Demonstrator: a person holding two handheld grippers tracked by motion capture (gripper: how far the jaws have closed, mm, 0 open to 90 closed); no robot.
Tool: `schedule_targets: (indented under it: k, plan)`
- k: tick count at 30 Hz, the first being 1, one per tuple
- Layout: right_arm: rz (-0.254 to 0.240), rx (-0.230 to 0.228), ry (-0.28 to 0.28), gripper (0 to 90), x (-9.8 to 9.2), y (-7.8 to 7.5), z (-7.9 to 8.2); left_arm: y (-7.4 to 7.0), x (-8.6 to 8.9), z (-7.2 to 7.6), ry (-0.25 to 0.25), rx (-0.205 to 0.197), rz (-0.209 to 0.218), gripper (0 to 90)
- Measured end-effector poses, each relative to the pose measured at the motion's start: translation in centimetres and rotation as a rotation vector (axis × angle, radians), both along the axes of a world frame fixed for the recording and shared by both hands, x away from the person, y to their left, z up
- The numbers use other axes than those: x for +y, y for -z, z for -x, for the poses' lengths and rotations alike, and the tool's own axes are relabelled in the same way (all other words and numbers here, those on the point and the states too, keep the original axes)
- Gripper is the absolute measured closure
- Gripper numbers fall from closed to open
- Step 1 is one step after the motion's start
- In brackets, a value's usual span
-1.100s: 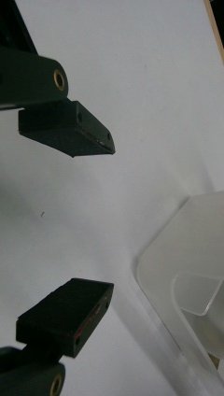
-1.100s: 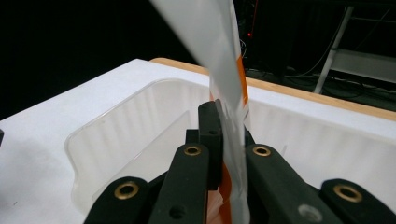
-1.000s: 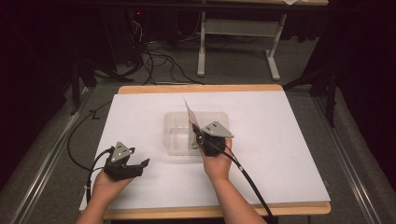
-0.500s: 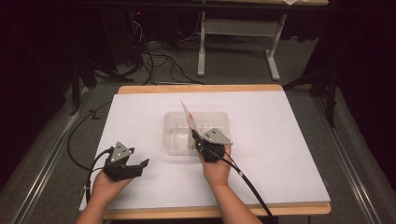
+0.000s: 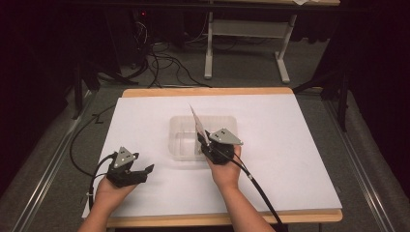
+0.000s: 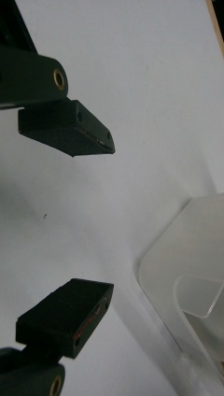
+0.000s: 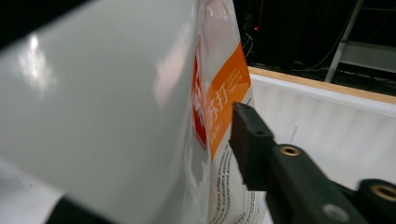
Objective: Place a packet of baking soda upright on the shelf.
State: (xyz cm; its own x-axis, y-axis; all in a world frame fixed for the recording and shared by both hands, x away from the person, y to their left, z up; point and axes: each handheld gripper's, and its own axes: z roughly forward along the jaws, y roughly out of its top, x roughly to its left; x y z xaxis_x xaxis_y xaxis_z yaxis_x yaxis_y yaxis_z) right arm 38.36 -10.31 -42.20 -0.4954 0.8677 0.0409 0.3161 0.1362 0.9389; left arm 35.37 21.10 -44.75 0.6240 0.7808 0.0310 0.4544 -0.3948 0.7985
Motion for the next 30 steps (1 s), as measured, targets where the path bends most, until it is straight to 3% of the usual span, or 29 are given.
schedule_targets:
  k: [4, 7, 11, 30]
  plan:
    - [0.008, 0.017, -0.015, 50.9, 0.3, -0.5, -0.1, 0.0, 0.0, 0.0, 0.002, 0.0, 0.0, 27.8]
    - [0.015, 0.024, -0.008, 30.1, 0.4, -0.7, -0.2, 0.0, -0.1, 0.1, 0.007, -0.001, -0.002, 27.8]
    - [0.014, 0.039, -0.003, 18.1, 0.3, -0.9, -0.1, 0.0, 0.0, 0.1, 0.007, 0.001, 0.003, 27.7]
    - [0.012, 0.051, -0.073, 15.3, -1.0, -1.6, 1.9, -0.1, 0.0, 0.2, 0.003, 0.0, 0.01, 27.2]
